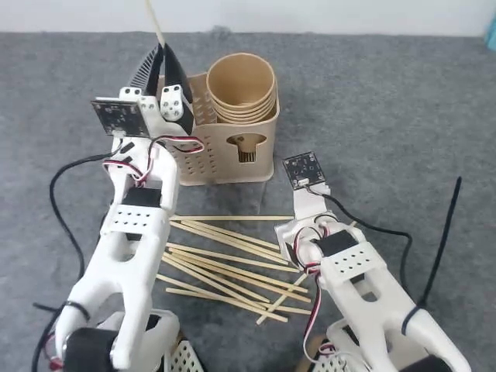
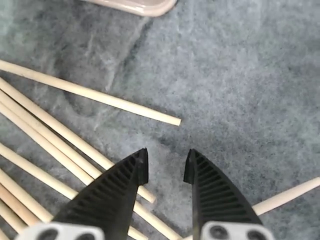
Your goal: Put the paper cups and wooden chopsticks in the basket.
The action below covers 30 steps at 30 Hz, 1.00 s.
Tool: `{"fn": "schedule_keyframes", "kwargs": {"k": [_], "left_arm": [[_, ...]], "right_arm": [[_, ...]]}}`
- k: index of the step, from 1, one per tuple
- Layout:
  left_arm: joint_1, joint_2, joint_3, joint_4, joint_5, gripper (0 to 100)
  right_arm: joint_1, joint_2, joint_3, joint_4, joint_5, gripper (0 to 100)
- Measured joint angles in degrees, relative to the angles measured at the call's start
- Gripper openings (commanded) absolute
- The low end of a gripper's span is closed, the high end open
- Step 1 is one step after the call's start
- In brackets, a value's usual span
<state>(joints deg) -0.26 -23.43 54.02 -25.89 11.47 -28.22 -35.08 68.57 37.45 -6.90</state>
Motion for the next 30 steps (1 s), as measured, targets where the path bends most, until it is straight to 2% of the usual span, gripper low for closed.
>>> {"fn": "schedule_keyframes", "kwargs": {"k": [3,10,18,26,30], "left_arm": [[-0.35,0.00,0.00,0.00,0.00,4],[-1.23,-0.53,0.00,1.49,0.00,25],[-1.32,-15.38,0.00,22.77,0.00,26],[-1.32,-36.22,0.00,38.51,0.00,26],[-3.87,-43.52,-1.93,47.47,0.09,26]], "right_arm": [[0.00,0.00,0.00,0.00,0.00,13.6],[-0.09,0.00,0.00,0.00,0.00,13.6],[-0.09,0.00,0.00,0.00,0.00,13.6],[-0.09,0.00,0.00,0.00,0.00,13.6],[-0.09,0.00,0.00,0.00,0.00,13.6]]}}
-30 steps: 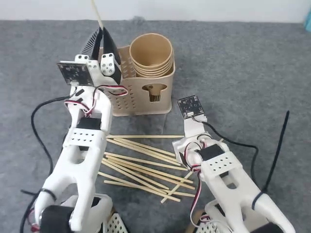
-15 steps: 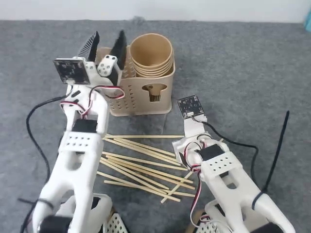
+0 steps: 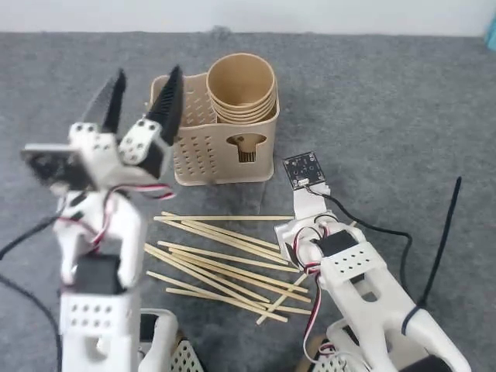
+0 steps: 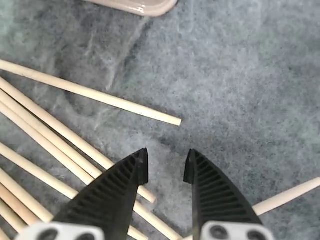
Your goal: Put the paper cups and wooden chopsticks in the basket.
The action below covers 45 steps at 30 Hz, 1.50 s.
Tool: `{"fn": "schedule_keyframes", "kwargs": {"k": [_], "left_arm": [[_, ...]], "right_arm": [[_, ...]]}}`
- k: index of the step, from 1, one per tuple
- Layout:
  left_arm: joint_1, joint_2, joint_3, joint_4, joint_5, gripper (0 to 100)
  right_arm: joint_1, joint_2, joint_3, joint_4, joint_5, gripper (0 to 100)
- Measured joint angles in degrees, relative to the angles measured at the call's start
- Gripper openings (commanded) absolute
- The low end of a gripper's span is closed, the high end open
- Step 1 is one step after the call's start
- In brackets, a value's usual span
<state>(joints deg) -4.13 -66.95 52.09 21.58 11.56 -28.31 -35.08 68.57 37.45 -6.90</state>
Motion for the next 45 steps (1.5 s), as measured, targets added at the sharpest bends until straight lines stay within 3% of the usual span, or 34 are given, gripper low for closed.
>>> {"fn": "schedule_keyframes", "kwargs": {"k": [7,13,19,23,27,37,42,45], "left_arm": [[-9.23,-0.62,-12.31,16.18,0.00,26],[-20.66,8.18,-20.57,25.49,0.00,26],[-29.54,17.76,-20.13,35.43,0.00,26],[-33.05,22.42,-12.48,40.70,0.00,26],[-35.52,23.03,-0.35,38.86,0.00,26],[-38.77,23.56,22.15,18.73,0.09,26],[-38.95,23.56,24.00,13.19,0.09,26],[-38.77,23.47,24.18,12.04,0.09,26]], "right_arm": [[0.00,0.00,0.00,0.00,0.00,13.6],[0.00,0.00,0.00,0.00,0.00,13.6],[0.00,0.00,0.00,0.00,0.00,13.9],[0.00,0.00,0.00,0.00,0.00,14.0],[0.00,0.00,0.00,0.00,0.00,14.0],[0.09,0.00,0.00,4.84,6.15,14.0],[1.49,0.00,-2.99,11.87,7.30,13.7],[4.40,0.00,-8.88,18.02,1.14,13.9]]}}
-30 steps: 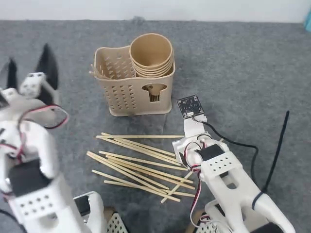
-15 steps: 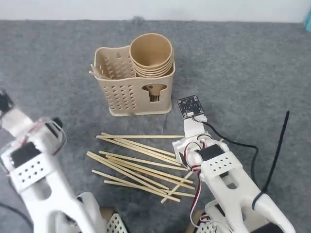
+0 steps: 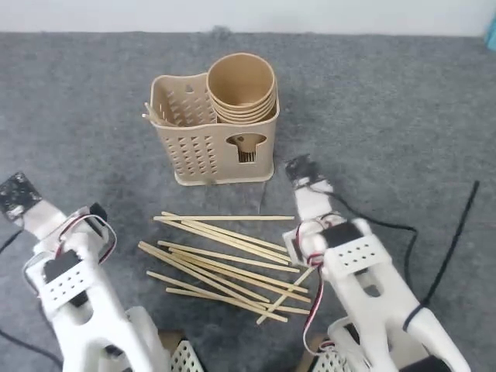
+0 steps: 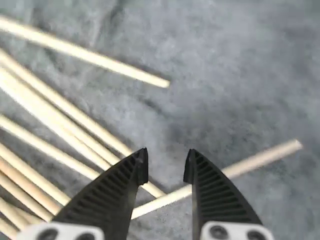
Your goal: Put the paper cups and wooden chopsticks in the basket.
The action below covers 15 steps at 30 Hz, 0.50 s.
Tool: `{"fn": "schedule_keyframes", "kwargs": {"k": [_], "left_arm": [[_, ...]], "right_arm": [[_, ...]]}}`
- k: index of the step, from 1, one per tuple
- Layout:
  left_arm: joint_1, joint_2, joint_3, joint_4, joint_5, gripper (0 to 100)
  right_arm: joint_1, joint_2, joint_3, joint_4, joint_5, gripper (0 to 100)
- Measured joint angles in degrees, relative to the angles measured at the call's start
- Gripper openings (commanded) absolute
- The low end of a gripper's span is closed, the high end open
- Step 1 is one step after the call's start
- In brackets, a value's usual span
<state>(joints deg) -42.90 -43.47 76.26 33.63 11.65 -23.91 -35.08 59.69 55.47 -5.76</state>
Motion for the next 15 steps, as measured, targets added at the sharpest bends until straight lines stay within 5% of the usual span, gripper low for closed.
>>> {"fn": "schedule_keyframes", "kwargs": {"k": [4,15], "left_arm": [[-0.09,0.00,-0.09,-0.09,0.00,26],[-0.09,0.00,-0.09,-0.44,0.00,26]], "right_arm": [[7.65,0.00,-4.57,2.99,-7.30,13.7],[18.73,16.18,-10.02,-0.35,-11.34,13.6]]}}
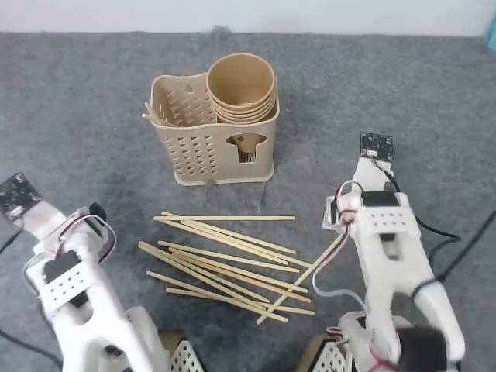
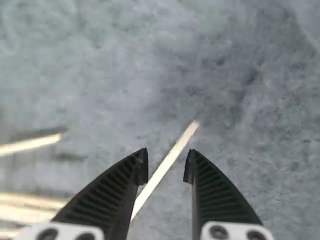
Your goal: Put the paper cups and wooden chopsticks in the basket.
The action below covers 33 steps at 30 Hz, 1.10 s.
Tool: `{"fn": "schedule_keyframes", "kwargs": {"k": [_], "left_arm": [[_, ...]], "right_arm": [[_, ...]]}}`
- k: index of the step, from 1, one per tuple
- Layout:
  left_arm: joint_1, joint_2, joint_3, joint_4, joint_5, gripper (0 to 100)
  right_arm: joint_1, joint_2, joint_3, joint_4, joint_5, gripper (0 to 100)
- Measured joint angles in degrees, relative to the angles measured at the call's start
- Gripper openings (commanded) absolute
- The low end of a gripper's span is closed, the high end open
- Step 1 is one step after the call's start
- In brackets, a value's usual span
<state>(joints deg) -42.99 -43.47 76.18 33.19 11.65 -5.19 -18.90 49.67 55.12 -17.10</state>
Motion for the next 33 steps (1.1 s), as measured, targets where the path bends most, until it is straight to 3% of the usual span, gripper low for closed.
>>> {"fn": "schedule_keyframes", "kwargs": {"k": [9,13,23,33], "left_arm": [[0.00,0.00,0.00,0.00,0.00,26],[0.00,0.00,0.00,0.00,0.00,26],[0.00,0.00,0.00,0.00,0.00,26],[0.00,0.00,0.00,0.00,0.00,26]], "right_arm": [[2.29,17.85,-11.08,-0.62,-4.40,13.0],[2.55,22.42,-14.07,-0.44,-4.57,0.6],[3.52,22.51,-15.21,6.42,-4.57,0.8],[6.86,10.90,-15.21,9.32,-4.57,0.8]]}}
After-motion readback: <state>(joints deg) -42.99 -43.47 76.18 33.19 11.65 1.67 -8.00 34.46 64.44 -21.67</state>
